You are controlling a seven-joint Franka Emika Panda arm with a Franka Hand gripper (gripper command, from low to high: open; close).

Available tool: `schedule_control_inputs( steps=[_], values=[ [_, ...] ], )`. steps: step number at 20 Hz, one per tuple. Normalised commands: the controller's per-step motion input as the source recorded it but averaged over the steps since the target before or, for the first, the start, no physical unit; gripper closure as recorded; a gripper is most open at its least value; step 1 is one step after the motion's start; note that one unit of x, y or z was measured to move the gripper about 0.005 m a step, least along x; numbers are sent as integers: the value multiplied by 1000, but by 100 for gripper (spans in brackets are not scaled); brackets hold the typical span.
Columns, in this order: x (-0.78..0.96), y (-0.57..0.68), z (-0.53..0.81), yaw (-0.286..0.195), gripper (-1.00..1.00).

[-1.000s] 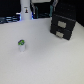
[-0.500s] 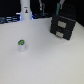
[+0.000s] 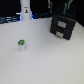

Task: Open the kcup holder, insert the kcup into the holder, and close the kcup holder

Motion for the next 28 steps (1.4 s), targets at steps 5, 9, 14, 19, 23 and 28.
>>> schedule_control_inputs(
  steps=[5, 9, 14, 19, 23, 28],
  values=[
    [-246, 754, -143, -171, -100],
    [-257, 589, -254, -190, -100],
    [-243, 459, -345, -190, -100],
    [-266, 235, -406, -150, -100],
    [-346, 27, -461, -59, -100],
    [-412, 38, -485, -11, -100]
  ],
)
